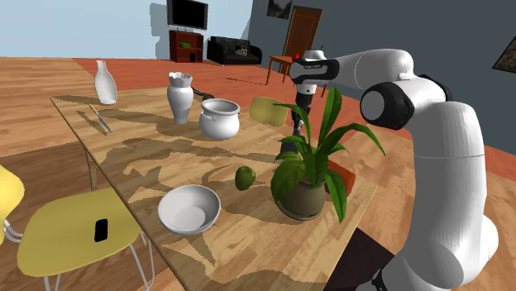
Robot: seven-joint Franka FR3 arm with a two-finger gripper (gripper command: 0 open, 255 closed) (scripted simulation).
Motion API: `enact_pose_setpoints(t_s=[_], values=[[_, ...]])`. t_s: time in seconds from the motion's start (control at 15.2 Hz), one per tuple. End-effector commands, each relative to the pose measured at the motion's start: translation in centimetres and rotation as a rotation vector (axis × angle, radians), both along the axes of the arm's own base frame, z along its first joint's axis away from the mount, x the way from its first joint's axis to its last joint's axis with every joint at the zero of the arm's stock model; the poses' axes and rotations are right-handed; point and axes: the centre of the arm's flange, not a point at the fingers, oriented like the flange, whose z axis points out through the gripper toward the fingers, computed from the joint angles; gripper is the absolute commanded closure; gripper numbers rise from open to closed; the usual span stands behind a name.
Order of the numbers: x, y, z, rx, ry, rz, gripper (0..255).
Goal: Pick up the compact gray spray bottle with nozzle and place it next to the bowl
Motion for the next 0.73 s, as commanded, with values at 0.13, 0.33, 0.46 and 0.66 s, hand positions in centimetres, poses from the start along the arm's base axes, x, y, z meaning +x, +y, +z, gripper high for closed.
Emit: enact_pose_setpoints(t_s=[0.13, 0.33, 0.46, 0.66], values=[[0.0, 0.0, 1.9, 0.0, 0.0, 0.0, 255], [0.0, 0.0, 3.5, 0.0, 0.0, 0.0, 255], [0.0, 0.0, 4.5, 0.0, 0.0, 0.0, 255], [0.0, 0.0, 6.1, 0.0, 0.0, 0.0, 255]])
